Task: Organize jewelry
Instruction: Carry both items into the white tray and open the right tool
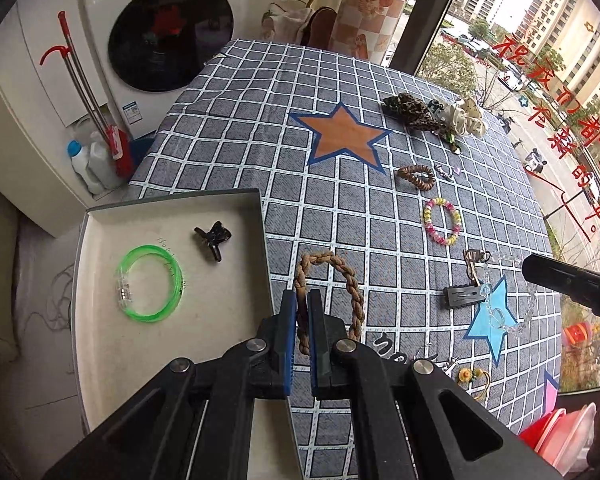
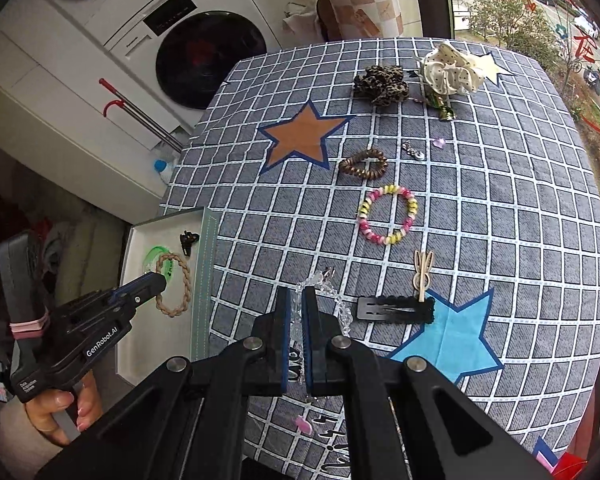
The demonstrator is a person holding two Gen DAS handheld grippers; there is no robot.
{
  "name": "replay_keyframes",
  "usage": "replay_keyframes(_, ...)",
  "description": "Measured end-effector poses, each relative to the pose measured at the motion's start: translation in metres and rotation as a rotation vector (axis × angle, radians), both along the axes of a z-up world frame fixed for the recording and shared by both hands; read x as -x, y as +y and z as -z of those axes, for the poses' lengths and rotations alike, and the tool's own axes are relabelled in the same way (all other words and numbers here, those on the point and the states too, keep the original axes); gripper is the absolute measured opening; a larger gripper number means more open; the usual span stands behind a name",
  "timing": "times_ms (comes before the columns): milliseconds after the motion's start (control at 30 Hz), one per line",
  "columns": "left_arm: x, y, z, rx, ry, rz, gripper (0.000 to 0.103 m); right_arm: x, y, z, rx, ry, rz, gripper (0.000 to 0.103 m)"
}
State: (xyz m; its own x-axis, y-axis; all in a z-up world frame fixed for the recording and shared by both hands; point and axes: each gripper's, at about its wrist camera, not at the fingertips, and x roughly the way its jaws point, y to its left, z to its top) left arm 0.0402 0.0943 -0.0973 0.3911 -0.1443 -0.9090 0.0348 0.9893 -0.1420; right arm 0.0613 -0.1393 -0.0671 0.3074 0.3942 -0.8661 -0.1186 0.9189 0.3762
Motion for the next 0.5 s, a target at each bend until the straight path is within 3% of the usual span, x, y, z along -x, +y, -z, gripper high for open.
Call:
replay_keyframes(233, 0.031, 0.061, 0.009, -0.021, 0.031, -0.112, 0.012, -0.003, 0.085, -0.005, -0.052, -0.007, -0.172, 0.006)
replay_keyframes(500, 0.055, 0.107, 0.035, -0.019, 0.091, -0.214, 0.012, 0.004, 0.177, 0.011, -0.124, 0.048, -0.356, 0.006)
